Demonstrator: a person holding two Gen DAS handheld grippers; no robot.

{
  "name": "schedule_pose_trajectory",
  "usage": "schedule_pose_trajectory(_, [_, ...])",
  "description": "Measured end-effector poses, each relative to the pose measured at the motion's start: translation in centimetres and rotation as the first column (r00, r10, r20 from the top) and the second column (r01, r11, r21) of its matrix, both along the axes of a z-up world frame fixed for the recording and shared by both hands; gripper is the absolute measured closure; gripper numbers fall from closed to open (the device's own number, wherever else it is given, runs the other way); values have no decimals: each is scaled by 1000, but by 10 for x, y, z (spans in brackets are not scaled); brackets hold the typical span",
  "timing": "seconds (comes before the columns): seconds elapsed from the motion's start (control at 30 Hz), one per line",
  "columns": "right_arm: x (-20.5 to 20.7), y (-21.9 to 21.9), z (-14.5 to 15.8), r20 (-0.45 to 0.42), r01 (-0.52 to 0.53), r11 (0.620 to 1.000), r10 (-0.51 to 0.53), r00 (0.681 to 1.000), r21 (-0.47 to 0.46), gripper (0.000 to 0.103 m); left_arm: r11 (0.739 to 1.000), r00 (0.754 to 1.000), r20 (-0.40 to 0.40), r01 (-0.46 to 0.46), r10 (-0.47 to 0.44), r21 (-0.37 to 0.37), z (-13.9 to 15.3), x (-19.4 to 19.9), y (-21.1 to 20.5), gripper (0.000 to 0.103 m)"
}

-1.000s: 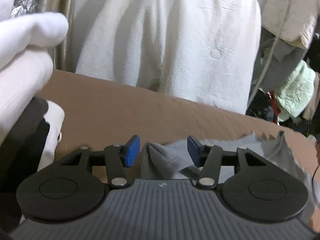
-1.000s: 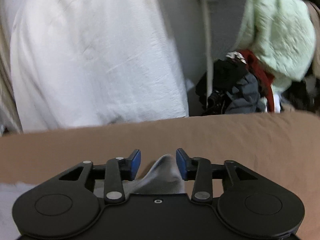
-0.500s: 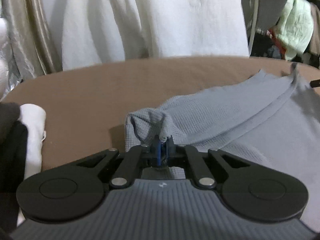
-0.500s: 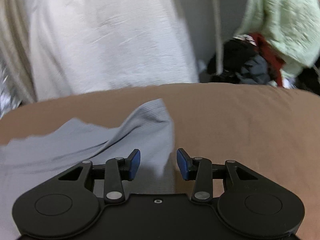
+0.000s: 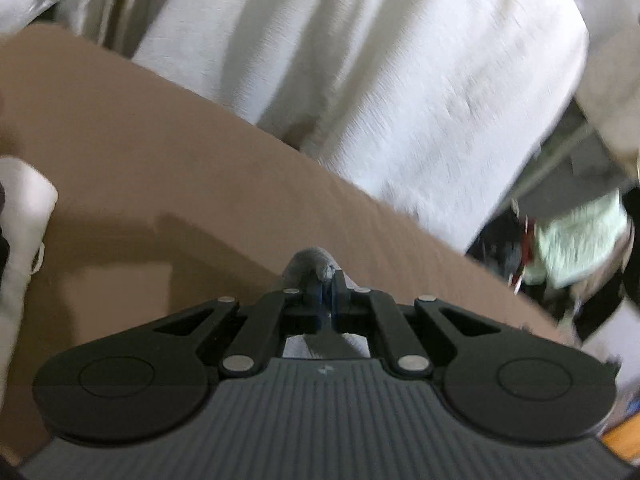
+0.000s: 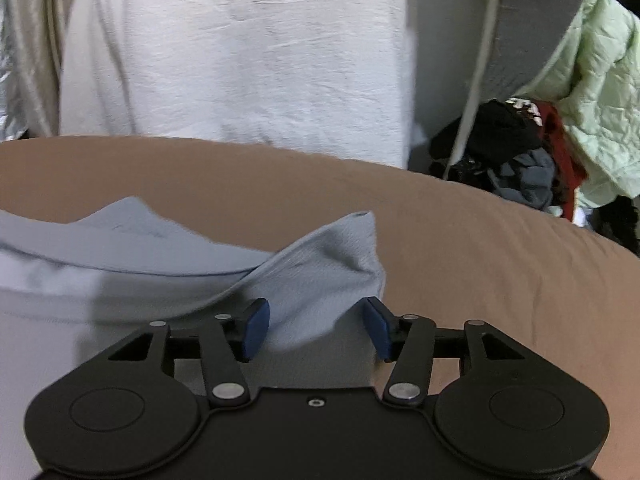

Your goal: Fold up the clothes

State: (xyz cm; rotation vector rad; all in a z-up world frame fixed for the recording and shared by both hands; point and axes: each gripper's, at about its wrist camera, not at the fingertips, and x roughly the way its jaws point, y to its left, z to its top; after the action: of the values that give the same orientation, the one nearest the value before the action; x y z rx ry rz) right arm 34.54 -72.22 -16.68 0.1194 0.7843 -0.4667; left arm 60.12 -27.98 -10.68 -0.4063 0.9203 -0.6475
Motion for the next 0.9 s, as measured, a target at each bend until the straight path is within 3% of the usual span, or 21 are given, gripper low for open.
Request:
schedule_pose_trajectory(0.17, [26, -4, 4, -40, 42, 997, -44, 998, -58, 45, 997, 997, -8, -74, 74, 7, -20, 3, 2, 97])
schedule_pose_trajectory(0.23, [29, -10, 2, -10, 68, 998, -68, 998, 16, 51, 996, 996, 30, -85, 84, 32, -26, -5, 6, 90])
schedule_pose_trajectory(0.3, [32, -17, -1, 21, 91, 991, -93, 995, 100, 54, 994, 991, 100, -89, 83, 56, -29, -16, 12, 75])
schedule_pose_trajectory(0.33, [31, -15, -3, 37, 92, 992, -95, 995, 92, 55, 994, 988, 136, -88, 78, 65, -29, -22, 15, 72])
schedule_pose_trajectory(0.37, [31, -12, -5, 53, 91, 993, -95, 994, 74, 68, 994, 983, 173, -82, 68, 73, -28, -27, 21, 69])
schedule_pose_trajectory(0.4, [31, -9, -6, 70, 90, 994, -94, 993, 55, 91, 992, 977, 210, -66, 41, 112, -27, -31, 21, 69])
schedule_pose_trajectory(0.5, [30, -7, -5, 101, 103, 995, -104, 989, 18, 96, 960, 953, 298, -37, -49, 277, -22, -42, 13, 69])
schedule_pose_trajectory(0.53, [28, -9, -4, 114, 120, 993, -121, 986, 14, 96, 946, 944, 321, -33, -76, 322, -22, -45, 10, 69])
schedule_pose_trajectory(0.63, [26, -21, -2, 141, 185, 981, -192, 971, 61, 97, 960, 923, 368, 10, -116, 278, -19, -58, 13, 67])
schedule_pose_trajectory(0.67, [26, -26, -2, 141, 208, 975, -218, 966, 82, 96, 964, 907, 410, -23, -91, 264, -19, -65, 14, 55])
schedule_pose_trajectory(0.7, [27, -31, -5, 124, 233, 966, -246, 961, 111, 95, 960, 887, 455, -55, -80, 275, -21, -73, 14, 33])
schedule_pose_trajectory(0.77, [23, -41, -13, 94, 255, 945, -278, 956, 206, 89, 946, 847, 524, -90, -92, 311, -29, -86, 10, 20])
schedule_pose_trajectory(0.83, [16, -46, -16, 110, 256, 934, -290, 951, 251, 75, 932, 858, 496, -59, -135, 357, -37, -86, 3, 20])
schedule_pose_trajectory(0.9, [6, -50, -17, 137, 242, 930, -288, 948, 277, 47, 918, 885, 429, -3, -183, 396, -45, -81, -6, 20])
